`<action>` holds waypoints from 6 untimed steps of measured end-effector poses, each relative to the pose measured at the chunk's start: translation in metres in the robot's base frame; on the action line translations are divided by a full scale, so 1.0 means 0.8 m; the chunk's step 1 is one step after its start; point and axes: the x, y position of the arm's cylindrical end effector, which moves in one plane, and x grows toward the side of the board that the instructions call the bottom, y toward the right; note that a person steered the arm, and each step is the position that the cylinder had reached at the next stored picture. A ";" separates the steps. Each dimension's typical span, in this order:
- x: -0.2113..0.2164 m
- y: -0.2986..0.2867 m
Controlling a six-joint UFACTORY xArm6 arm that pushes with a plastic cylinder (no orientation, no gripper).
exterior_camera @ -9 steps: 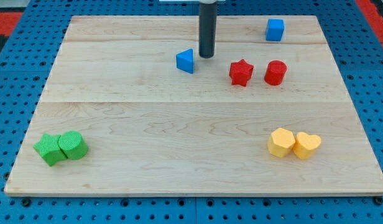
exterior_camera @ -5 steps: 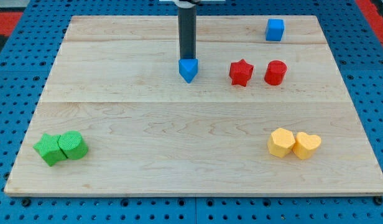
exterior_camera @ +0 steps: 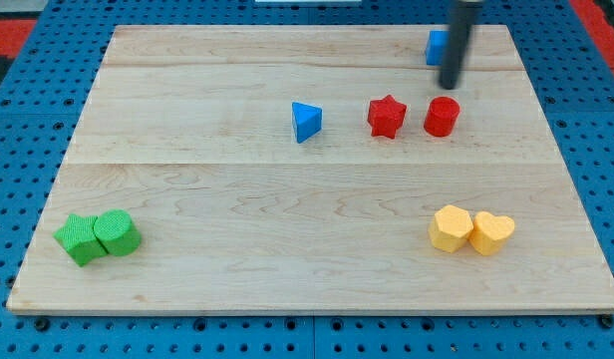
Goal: Place the blue blocks parallel to each other in a line
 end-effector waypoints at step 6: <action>-0.002 -0.330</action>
